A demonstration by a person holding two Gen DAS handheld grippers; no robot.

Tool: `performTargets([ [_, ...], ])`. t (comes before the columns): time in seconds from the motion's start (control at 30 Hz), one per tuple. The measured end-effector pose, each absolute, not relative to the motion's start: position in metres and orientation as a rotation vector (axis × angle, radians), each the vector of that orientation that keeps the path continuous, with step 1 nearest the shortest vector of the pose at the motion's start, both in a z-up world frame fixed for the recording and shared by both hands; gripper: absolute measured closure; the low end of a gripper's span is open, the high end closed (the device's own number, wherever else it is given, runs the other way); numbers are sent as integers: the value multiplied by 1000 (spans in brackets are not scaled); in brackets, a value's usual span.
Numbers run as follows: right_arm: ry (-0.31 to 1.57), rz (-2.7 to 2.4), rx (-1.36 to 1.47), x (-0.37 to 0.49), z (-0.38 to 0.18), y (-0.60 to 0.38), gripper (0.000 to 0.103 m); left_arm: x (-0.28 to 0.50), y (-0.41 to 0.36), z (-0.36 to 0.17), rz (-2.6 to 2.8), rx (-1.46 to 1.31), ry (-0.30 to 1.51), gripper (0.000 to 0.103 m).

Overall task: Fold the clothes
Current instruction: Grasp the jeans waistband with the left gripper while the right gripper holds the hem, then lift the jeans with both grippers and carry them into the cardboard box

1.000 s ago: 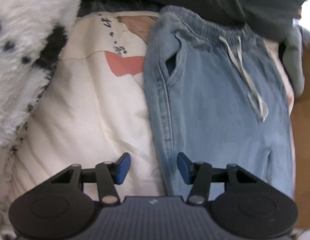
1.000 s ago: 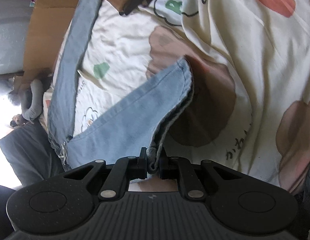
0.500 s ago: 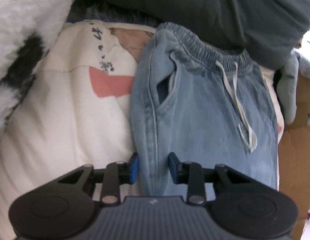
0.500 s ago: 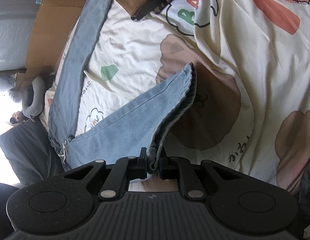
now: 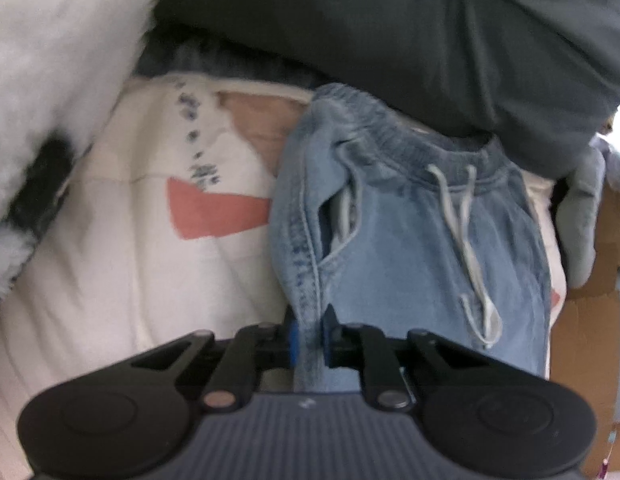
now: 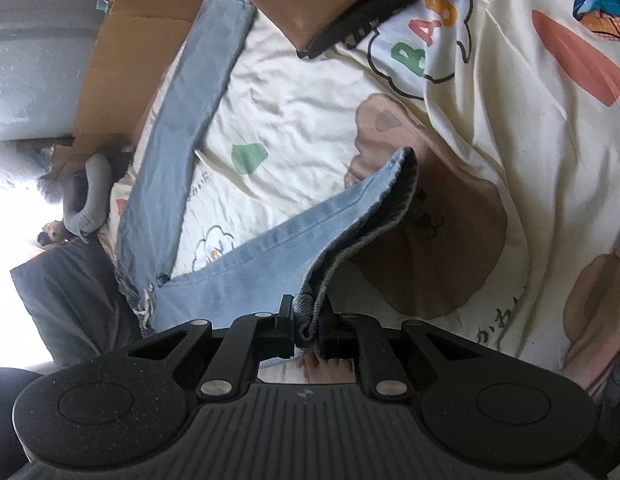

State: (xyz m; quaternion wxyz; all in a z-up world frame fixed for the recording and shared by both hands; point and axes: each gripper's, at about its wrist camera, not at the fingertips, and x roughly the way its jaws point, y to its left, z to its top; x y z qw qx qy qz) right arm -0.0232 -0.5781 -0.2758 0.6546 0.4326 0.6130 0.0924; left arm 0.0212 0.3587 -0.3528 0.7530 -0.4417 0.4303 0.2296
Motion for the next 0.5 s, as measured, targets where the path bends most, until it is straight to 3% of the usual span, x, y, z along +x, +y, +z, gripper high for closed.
performTargets([
  [0.5, 1224, 278, 963, 50, -229, -585, 94, 83, 332, -279, 310, -890, 915, 97],
])
